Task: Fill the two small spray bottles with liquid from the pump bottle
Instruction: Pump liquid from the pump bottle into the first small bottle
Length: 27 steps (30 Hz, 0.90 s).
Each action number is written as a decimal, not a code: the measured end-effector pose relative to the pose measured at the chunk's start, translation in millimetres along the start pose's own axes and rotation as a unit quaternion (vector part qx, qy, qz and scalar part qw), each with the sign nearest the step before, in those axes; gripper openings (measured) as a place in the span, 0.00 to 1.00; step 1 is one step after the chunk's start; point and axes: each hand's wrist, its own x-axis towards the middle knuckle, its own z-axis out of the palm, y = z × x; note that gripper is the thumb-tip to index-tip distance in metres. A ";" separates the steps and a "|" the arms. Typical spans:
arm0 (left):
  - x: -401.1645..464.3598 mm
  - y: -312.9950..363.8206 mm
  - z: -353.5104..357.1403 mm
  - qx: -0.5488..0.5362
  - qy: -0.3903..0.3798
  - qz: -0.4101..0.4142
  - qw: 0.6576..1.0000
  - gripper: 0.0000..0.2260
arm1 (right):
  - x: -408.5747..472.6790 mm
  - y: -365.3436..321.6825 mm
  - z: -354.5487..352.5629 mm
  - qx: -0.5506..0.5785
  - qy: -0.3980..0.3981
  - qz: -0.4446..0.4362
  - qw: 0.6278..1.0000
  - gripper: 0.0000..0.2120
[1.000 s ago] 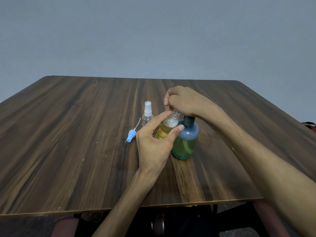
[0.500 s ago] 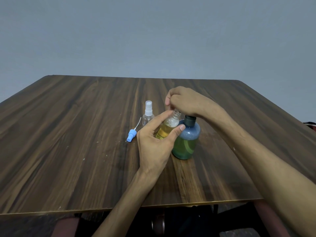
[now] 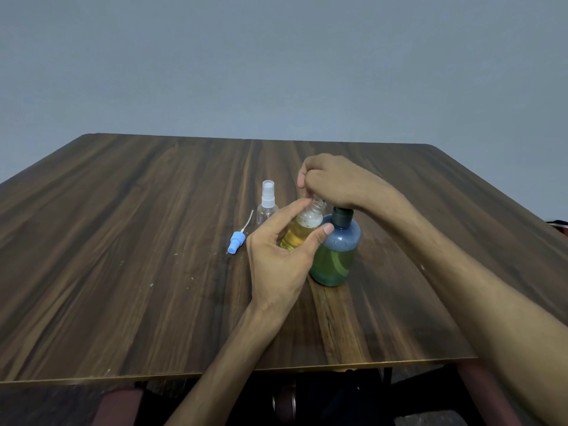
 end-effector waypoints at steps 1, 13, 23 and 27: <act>-0.7 1.3 0.0 0.003 0.003 0.000 1.000 0.21 | -0.4 -1.2 0.3 -0.009 -0.003 0.001 1.000 0.15; -0.4 -2.5 -0.9 0.003 -0.005 0.010 1.000 0.20 | -0.6 -0.9 -3.9 0.009 0.006 -0.004 1.000 0.13; 0.5 -2.3 0.8 -0.005 -0.008 -0.003 1.000 0.20 | 2.6 2.5 -3.0 0.028 0.002 -0.004 1.000 0.13; -0.2 0.2 0.2 -0.011 -0.008 0.003 1.000 0.20 | 3.2 3.3 -2.0 0.006 -0.003 0.001 1.000 0.13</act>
